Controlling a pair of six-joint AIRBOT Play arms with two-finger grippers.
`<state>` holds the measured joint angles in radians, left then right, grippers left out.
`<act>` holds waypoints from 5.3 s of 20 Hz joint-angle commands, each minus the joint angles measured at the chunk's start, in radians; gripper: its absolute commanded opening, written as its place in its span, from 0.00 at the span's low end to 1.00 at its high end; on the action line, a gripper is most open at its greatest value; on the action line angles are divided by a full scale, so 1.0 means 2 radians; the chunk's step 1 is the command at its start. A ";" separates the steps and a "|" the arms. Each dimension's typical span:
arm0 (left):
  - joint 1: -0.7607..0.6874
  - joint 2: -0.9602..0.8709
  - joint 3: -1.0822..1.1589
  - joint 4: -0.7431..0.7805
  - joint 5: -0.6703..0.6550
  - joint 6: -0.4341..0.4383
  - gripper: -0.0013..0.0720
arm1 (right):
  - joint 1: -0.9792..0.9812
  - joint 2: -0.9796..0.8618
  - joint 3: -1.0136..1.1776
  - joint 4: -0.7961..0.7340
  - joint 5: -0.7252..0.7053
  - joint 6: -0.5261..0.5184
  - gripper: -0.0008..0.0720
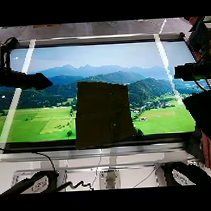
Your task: Fold the clothes and pants, and hang the long-sleeved shirts on hangers.
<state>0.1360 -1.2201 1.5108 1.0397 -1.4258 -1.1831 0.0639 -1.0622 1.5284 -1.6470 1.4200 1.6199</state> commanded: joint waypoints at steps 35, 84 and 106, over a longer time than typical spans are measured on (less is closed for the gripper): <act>0.002 0.000 -0.001 0.011 -0.038 -0.037 0.95 | -0.093 -0.072 -0.506 0.403 -0.153 -0.194 0.75; -0.098 0.003 -0.566 -0.193 0.218 0.095 0.06 | 0.023 -0.143 -0.506 0.608 -0.205 -0.321 0.08; -0.097 0.352 -0.034 -0.116 0.216 0.066 0.06 | 0.035 0.213 -0.104 0.658 -0.134 -0.158 0.08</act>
<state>-0.0586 -0.6399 1.4227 0.7094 -1.0370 -0.9527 0.1318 -0.7246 1.2945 -0.3611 1.1587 1.1141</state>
